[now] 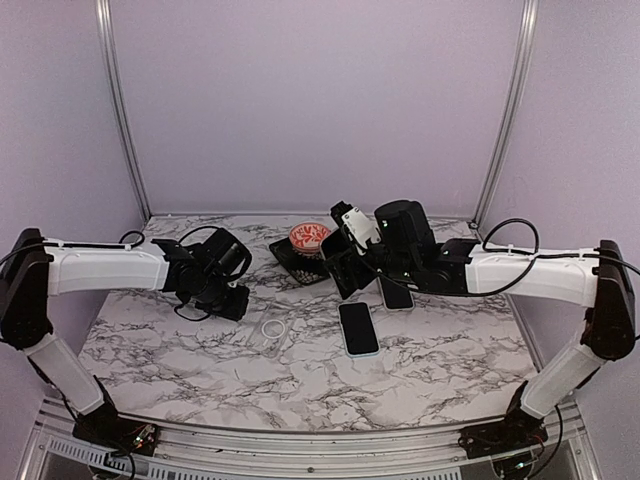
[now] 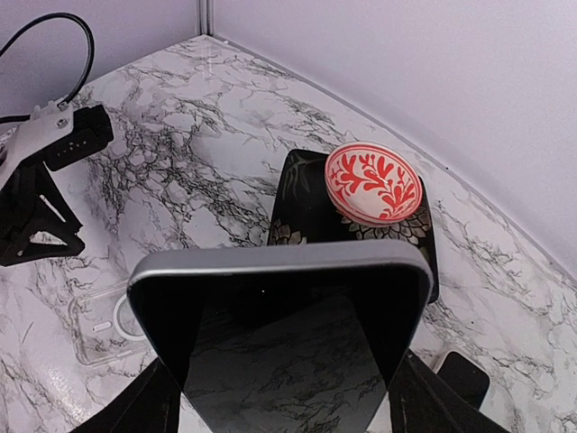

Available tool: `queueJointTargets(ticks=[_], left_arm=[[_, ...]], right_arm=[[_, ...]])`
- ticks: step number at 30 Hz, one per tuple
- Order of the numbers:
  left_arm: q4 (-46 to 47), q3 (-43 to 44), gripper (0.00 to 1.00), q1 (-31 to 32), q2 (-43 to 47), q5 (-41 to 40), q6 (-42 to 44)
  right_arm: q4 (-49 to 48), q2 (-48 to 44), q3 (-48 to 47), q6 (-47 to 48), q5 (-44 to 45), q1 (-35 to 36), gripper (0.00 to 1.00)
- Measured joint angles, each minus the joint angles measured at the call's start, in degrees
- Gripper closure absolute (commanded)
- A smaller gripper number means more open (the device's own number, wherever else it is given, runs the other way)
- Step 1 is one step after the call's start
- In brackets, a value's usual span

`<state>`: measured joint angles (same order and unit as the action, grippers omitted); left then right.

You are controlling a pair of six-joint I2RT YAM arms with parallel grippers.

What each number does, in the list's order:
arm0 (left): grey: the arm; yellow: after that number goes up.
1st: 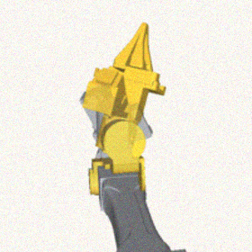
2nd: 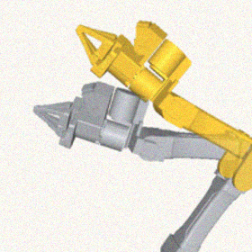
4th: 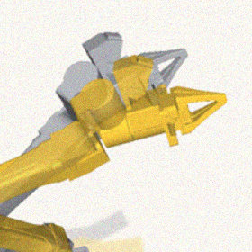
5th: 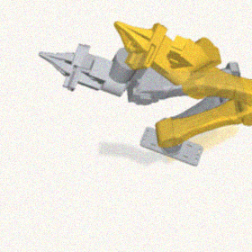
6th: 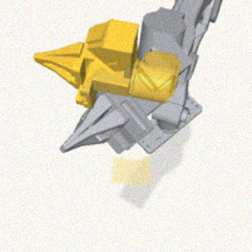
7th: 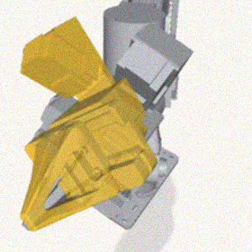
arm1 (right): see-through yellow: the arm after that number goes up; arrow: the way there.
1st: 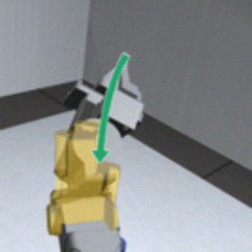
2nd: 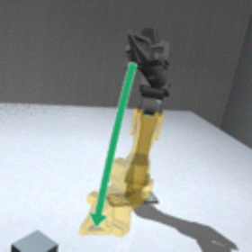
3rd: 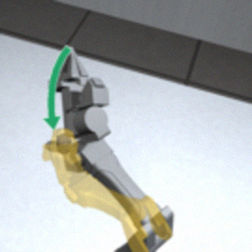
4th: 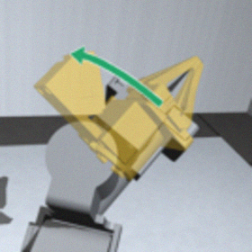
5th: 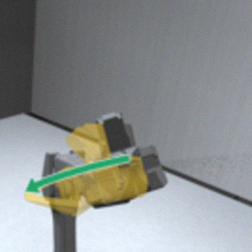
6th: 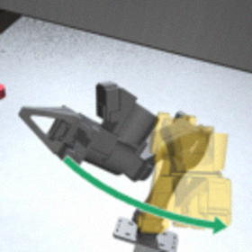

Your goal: Put the phone into the phone case

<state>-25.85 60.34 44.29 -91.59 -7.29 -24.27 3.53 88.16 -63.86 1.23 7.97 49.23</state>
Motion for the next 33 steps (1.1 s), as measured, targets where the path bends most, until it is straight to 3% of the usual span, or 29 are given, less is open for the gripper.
queueJointTargets(ticks=[5, 13, 23, 29, 33], left_arm=[[-1.11, -0.24, 0.82, -1.68, -6.08, -1.25, 1.18], [-2.32, 0.37, 0.81, 1.6, -10.91, 1.29, 4.79], [-0.63, 10.67, 0.82, 8.46, -18.73, 7.41, 9.38], [3.56, 6.03, 0.78, 8.15, -13.88, 9.62, 8.07], [5.99, 1.14, 0.73, 2.95, -6.08, 5.81, 3.76]], right_arm=[[0.02, 0.07, 0.0, 0.02, 0.04, 0.0, 0.71], [0.15, 0.07, 0.0, -0.42, 0.11, 0.0, 0.71], [0.59, 0.07, 0.0, -2.58, 1.66, 0.0, 0.71], [0.42, 1.64, -0.92, -6.16, 1.03, 0.5, 0.73], [0.92, 8.55, -6.1, -8.24, 1.57, 3.02, 0.73]])
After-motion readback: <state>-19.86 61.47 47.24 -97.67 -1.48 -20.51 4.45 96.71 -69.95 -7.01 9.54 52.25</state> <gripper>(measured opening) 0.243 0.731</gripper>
